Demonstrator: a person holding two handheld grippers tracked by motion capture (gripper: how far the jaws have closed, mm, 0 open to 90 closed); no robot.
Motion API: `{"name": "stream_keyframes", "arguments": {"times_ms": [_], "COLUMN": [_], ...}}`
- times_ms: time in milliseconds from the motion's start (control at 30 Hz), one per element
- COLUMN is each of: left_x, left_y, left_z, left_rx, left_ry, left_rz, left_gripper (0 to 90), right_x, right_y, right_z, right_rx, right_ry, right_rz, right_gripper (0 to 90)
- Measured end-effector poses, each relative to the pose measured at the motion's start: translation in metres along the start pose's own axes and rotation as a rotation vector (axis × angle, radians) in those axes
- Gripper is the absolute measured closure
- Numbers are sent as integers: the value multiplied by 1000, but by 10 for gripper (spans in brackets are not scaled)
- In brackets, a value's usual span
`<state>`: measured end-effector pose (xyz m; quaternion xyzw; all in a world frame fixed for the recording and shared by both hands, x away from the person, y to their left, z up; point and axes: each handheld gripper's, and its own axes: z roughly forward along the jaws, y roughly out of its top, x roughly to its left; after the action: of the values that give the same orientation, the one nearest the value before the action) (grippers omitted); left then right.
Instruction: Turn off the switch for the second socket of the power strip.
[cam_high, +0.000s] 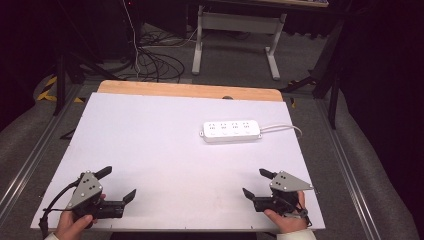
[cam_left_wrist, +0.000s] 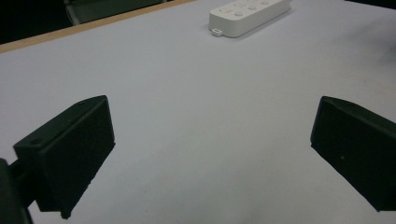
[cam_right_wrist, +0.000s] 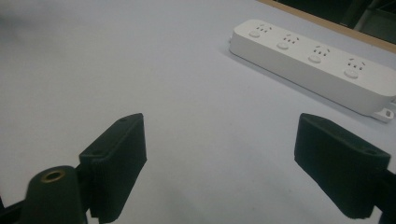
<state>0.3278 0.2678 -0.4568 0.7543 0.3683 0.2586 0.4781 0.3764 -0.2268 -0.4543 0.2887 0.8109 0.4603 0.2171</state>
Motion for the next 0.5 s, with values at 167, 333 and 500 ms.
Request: {"name": "stream_keyframes", "arguments": {"times_ms": [167, 333, 500], "left_x": [0, -2, -3], "left_y": [0, 0, 1], "left_z": [-3, -5, -5], "left_rx": [-36, -51, -55], "left_ry": [12, 20, 22], "left_rz": [0, 37, 43], "left_gripper": [3, 3, 3], "right_x": [0, 2, 3], "right_y": [1, 2, 2], "right_z": [-1, 0, -1], "right_rx": [-2, -3, -7], "right_ry": [2, 3, 12], "right_rz": [-7, -15, -12], "right_gripper": [174, 179, 197]}}
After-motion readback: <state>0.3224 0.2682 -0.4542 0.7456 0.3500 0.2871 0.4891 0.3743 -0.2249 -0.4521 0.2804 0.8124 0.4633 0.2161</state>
